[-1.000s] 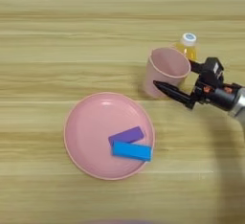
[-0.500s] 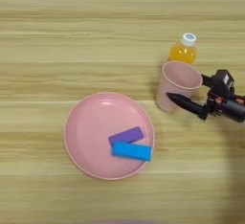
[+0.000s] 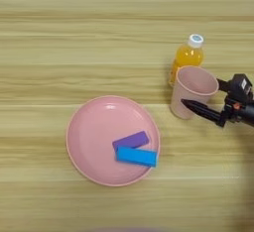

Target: Move the objects on the table

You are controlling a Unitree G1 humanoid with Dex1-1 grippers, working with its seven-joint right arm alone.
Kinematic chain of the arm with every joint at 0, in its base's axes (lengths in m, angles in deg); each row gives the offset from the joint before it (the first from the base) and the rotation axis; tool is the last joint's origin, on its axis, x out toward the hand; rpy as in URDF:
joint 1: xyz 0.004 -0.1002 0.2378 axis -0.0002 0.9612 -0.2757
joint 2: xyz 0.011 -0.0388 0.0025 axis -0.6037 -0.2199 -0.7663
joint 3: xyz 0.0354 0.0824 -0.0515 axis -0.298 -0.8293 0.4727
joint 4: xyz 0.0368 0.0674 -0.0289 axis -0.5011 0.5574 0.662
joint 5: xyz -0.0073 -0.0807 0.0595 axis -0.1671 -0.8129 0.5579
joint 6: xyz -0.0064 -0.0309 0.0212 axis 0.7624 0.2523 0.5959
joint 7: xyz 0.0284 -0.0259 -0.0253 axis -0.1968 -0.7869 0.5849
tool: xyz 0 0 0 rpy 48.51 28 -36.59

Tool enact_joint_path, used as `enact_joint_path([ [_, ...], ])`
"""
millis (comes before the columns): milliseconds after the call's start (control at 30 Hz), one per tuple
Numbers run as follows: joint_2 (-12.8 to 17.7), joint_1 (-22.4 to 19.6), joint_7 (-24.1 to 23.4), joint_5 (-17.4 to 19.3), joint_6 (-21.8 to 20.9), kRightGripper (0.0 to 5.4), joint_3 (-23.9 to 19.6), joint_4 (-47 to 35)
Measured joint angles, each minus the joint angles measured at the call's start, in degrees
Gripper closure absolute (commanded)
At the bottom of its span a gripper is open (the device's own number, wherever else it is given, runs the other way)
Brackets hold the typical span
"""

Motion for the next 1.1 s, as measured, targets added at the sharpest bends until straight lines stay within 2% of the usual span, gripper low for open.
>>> enact_joint_path([
  [200,0.0,0.0,0.5,-0.6,-0.9,0.02,0.0,0.7],
  [600,0.0,0.0,0.6,-0.8,-1.0,0.02,0.0,0.5],
  [1100,0.0,0.1,1.4,0.0,-0.8,0.02,-1.0,-3.9],
])
